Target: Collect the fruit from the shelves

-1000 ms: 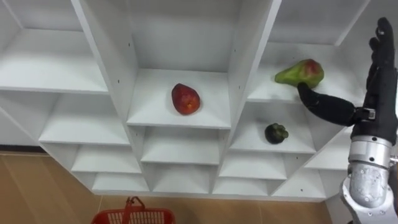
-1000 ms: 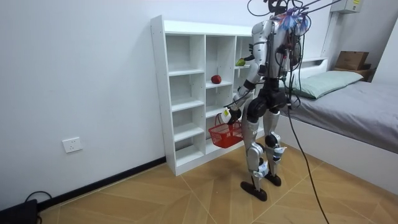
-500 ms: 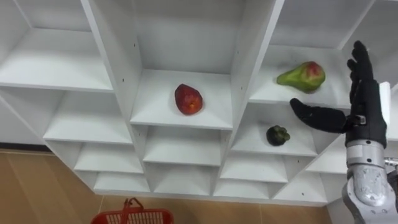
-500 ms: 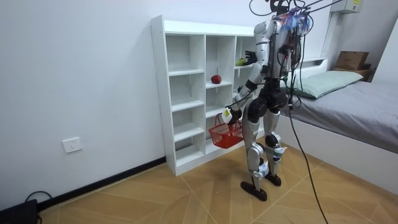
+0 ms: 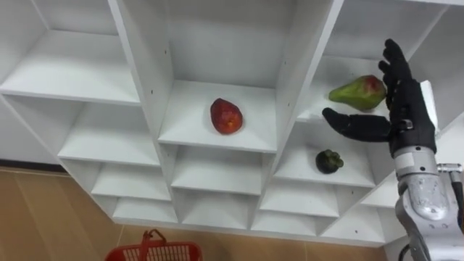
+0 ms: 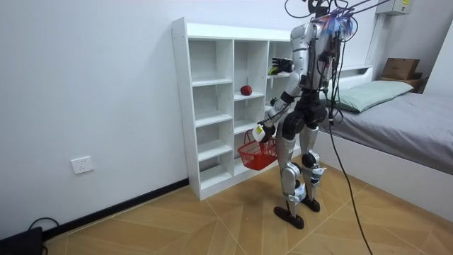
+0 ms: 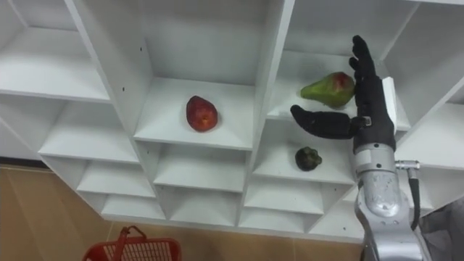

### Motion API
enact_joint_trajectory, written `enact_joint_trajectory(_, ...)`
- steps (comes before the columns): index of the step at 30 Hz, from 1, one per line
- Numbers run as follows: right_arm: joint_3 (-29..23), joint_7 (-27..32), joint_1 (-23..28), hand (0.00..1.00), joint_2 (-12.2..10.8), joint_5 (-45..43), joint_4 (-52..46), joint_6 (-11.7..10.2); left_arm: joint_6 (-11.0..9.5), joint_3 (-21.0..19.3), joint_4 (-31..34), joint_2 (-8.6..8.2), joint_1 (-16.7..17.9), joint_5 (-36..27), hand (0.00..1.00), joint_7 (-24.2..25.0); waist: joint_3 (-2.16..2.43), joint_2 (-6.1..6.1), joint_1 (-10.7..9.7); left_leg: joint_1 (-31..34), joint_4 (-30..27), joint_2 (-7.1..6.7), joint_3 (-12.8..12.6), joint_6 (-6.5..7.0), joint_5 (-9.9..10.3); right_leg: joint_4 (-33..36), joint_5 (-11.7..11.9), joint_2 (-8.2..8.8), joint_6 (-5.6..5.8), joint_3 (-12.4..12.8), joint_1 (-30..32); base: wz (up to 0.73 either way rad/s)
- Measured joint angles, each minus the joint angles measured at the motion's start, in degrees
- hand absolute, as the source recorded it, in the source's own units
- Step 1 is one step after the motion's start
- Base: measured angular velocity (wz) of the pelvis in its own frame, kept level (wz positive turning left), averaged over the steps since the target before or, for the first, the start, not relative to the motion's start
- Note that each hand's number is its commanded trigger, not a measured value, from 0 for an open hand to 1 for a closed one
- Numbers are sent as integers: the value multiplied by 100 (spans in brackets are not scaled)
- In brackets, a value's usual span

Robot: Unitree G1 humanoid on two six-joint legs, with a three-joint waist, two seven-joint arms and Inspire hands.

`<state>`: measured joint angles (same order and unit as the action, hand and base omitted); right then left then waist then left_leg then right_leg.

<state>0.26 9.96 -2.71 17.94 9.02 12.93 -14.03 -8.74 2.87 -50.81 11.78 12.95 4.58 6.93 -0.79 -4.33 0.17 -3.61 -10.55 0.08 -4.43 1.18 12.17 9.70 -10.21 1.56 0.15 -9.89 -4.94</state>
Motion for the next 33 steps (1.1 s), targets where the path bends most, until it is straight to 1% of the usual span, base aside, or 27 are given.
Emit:
enact_joint_trajectory(1, -2, -21, -33, 0, 11, 51, 14, 39, 1, 0, 0, -1, 2, -1, 100, 0, -4, -2, -4, 11, -10, 1, 8, 0, 0, 1, 0, 1, 0, -26, 0, 4)
enact_joint_trajectory(5, -71, -85, -81, 0, 57, 199, -16, 40, 2, -13, -1, -12, -28, 0, 100, 6, 1, 8, -1, 66, -26, 5, -6, -1, 1, 8, 0, 3, -1, -55, 41, 1)
enact_joint_trajectory(7, -225, -80, -232, 0, 60, 190, -20, 44, 8, -71, -4, -46, -33, 6, 100, 49, 35, 41, 2, 111, -33, 3, -14, 3, -3, 30, 2, 8, -3, -58, 97, 0)
enact_joint_trajectory(10, -395, -59, -447, 0, 70, 191, -21, 43, 12, -98, -16, -53, -45, 7, 100, 113, 60, 74, -10, 108, -31, 2, -18, 4, -5, 30, 2, 9, -3, -59, 101, 0)
enact_joint_trajectory(15, -432, -14, -565, 0, 76, 168, -13, 44, 21, -98, -19, -81, -66, 10, 100, 126, 60, 72, -2, 74, -28, 2, -17, 3, -8, 22, 2, 11, -3, -55, 98, 0)
enact_joint_trajectory(18, -432, -17, -565, 0, 76, 169, -11, 45, 58, -103, -19, -85, -69, 7, 100, 124, 49, 55, 4, 74, -27, 4, -16, 3, -9, 14, 2, 12, -3, -54, 94, 0)
enact_joint_trajectory(23, -433, -29, -566, 0, 103, 202, 98, 121, 100, -126, -24, -85, -36, -3, 100, 90, 32, 27, 0, 79, -32, 4, -6, 3, -12, 13, 3, 10, -5, -30, 96, 0)
enact_joint_trajectory(25, -433, -55, -570, 0, 202, 203, 253, 143, 99, -160, -23, -85, -38, -3, 100, 90, 30, 23, 6, 90, -31, 4, -6, 8, -16, 14, 3, 13, -5, -11, 104, 0)
enact_joint_trajectory(30, -435, -78, -570, 0, 346, 193, 283, 155, 99, -170, -13, -82, -21, 2, 100, 104, 29, 18, -1, 113, -25, 0, 0, 8, -16, 15, 3, 5, -5, 4, 102, 0)
enact_joint_trajectory(33, -435, -131, -609, 0, 402, 98, 445, 151, 97, -168, -13, -82, -7, -2, 100, 105, 35, 9, 1, 91, -28, -1, 15, 7, -16, 15, 3, 7, -5, -40, 79, 2)
